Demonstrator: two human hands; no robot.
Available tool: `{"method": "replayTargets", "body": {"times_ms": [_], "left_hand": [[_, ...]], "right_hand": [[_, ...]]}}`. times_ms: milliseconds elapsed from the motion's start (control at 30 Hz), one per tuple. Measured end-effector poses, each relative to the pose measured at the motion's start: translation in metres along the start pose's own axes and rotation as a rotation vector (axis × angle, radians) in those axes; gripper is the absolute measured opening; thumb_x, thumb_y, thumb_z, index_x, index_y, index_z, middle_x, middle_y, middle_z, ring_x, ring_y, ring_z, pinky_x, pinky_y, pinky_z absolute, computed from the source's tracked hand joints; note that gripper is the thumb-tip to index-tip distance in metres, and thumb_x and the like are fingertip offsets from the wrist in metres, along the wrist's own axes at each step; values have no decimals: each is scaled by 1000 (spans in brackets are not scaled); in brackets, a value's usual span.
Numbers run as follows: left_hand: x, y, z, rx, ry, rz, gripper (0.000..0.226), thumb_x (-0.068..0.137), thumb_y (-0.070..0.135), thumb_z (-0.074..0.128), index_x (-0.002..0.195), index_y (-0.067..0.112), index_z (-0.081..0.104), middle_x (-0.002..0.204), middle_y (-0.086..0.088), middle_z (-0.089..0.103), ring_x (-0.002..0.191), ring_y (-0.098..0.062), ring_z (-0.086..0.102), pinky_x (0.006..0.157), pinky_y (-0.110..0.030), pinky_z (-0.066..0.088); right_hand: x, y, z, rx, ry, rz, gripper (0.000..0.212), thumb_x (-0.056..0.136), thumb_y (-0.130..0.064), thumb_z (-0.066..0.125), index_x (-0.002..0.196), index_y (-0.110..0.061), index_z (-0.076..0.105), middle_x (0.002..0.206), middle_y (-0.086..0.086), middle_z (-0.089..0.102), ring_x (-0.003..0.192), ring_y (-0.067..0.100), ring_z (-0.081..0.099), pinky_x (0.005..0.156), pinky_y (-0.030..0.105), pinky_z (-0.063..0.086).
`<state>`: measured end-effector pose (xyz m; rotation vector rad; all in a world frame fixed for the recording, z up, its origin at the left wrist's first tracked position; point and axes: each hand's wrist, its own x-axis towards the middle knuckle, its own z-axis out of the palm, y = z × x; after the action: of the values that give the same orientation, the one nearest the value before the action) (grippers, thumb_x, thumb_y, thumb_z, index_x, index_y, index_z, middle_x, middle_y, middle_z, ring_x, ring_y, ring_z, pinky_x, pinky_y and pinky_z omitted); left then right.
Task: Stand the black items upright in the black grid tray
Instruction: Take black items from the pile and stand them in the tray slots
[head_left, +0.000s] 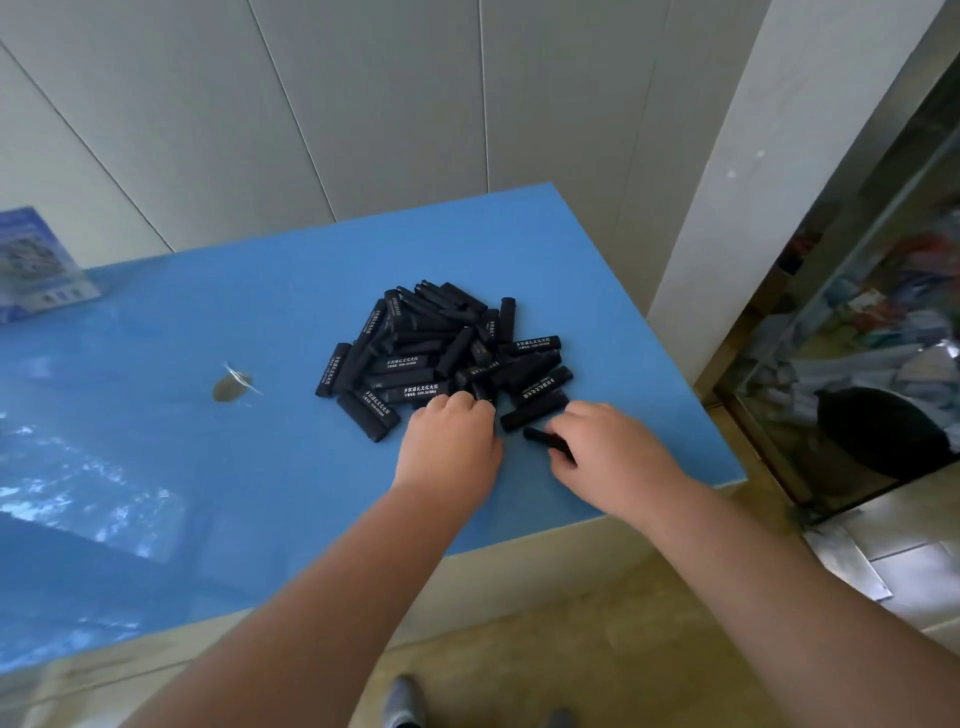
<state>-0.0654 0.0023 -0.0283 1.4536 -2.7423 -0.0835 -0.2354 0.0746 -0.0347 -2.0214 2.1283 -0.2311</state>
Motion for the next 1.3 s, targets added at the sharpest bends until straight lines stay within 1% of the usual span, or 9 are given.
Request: {"method": "replayTargets", "body": {"times_ms": [200, 300, 367, 467, 567, 733, 900, 1033, 1300], "left_hand": [[0, 13, -10, 64, -48, -107, 19, 85, 19, 55, 88, 18, 36, 84, -1, 54, 85, -27, 55, 66, -33, 34], [0, 14, -13, 38, -99, -152, 17, 86, 16, 55, 84, 16, 39, 72, 2, 45, 78, -26, 54, 62, -32, 35], [-1, 13, -17, -4, -135, -173, 15, 85, 16, 55, 79, 16, 41, 74, 2, 50, 76, -25, 53, 59, -31, 35], [-8, 8, -28, -217, -174, -287, 12, 82, 24, 55, 79, 13, 52, 76, -2, 58, 71, -23, 55, 50, -27, 37], [-16, 1, -37, -531, -150, -407, 15, 79, 26, 57, 86, 13, 59, 79, -3, 69, 75, -25, 66, 59, -34, 53], [-26, -5, -46, -1241, -148, -576, 11, 90, 9, 61, 83, 8, 53, 89, -13, 75, 66, -24, 66, 74, -39, 60], [-38, -11, -50, -1478, -191, -632, 23, 96, 5, 56, 74, 10, 52, 75, -13, 52, 54, -18, 42, 57, -27, 41], [-47, -28, -47, -1633, -103, -832, 13, 96, 6, 51, 85, 12, 48, 80, -10, 53, 59, -14, 39, 54, -25, 32], [-95, -85, -52, -1737, 43, -793, 15, 97, 5, 53, 98, 11, 67, 81, -1, 58, 74, -11, 53, 72, -26, 39]], "right_hand": [[-8, 3, -17, 353, 56, 89, 10, 87, -25, 69, 96, -22, 73, 88, -9, 64, 83, 13, 62, 74, 25, 50], [-11, 2, -25, 566, 97, 179, 9, 83, -22, 76, 90, -27, 72, 77, -15, 67, 68, -1, 61, 63, 9, 45], [-13, 1, -27, 730, 108, 230, 9, 82, -21, 78, 82, -28, 72, 68, -13, 68, 57, 0, 57, 58, 13, 44], [-14, 2, -30, 955, 93, 318, 7, 83, -27, 77, 83, -20, 76, 63, -7, 61, 58, 11, 49, 59, 27, 41], [-15, 1, -34, 1064, 40, 328, 30, 83, -37, 72, 88, -7, 71, 65, 1, 39, 64, 20, 32, 62, 36, 31], [-10, -8, -37, 1146, 28, 268, 33, 94, -34, 66, 81, -4, 65, 69, 2, 46, 64, 17, 43, 62, 29, 42], [-3, -27, -34, 1250, -51, 195, 19, 103, -28, 53, 96, -16, 66, 93, 3, 73, 84, 13, 70, 67, 31, 58], [2, -50, -27, 1395, -109, 233, 22, 106, -26, 47, 93, -11, 56, 78, 5, 66, 76, 23, 68, 83, 43, 61], [10, -122, -14, 1441, -201, 214, 16, 102, -12, 41, 99, -12, 57, 77, 3, 50, 65, 15, 47, 59, 30, 42]]}}
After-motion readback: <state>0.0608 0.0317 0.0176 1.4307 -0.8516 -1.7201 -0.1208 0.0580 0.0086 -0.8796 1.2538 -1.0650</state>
